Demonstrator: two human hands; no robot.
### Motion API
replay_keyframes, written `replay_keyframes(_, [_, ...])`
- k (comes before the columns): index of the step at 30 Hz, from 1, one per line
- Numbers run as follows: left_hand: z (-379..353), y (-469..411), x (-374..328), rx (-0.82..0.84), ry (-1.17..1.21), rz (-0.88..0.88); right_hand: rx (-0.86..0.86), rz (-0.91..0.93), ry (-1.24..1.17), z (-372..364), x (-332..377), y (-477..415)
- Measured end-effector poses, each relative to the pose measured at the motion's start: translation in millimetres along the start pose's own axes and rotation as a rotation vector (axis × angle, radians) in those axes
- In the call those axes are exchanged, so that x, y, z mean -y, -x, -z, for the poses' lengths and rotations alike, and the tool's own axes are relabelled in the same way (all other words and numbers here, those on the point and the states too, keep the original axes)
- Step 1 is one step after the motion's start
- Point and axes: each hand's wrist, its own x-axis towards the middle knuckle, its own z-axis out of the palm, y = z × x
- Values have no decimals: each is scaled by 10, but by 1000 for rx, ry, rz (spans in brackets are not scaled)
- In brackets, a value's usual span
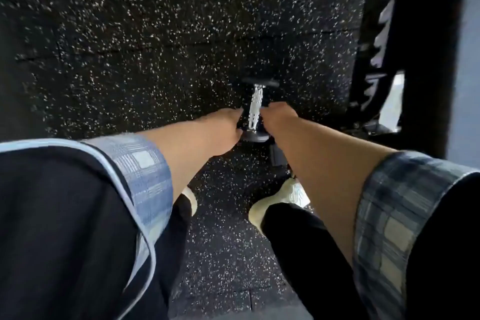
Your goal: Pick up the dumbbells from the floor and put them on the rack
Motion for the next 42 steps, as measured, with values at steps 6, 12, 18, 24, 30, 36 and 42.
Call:
replay_keyframes(6, [-300, -368, 301, 106, 103, -34, -5, -175, -370, -465, 53, -691])
replay_keyframes(12, [-340, -392, 360, 104, 123, -47, -27, -216, -337, -667, 78, -953])
replay_keyframes(18, [-246, -358, 261, 90, 104, -8, -12, -2, 197, -746, 64, -1071])
replay_keyframes(24, [-227, -429, 220, 90, 38, 16, -10, 46, -258, -950, -11, -971])
replay_keyframes(30, [-153, -146, 88, 63, 82, 228, 148, -30, -697, -693, 3, -187])
replay_keyframes(36, [723, 876, -281, 36, 275, 4, 200, 1, -980, 41, 313, 1282])
replay_keyframes(42, [1990, 2237, -701, 111, 716, -44, 218, 186, -1053, 1041, 1083, 2886])
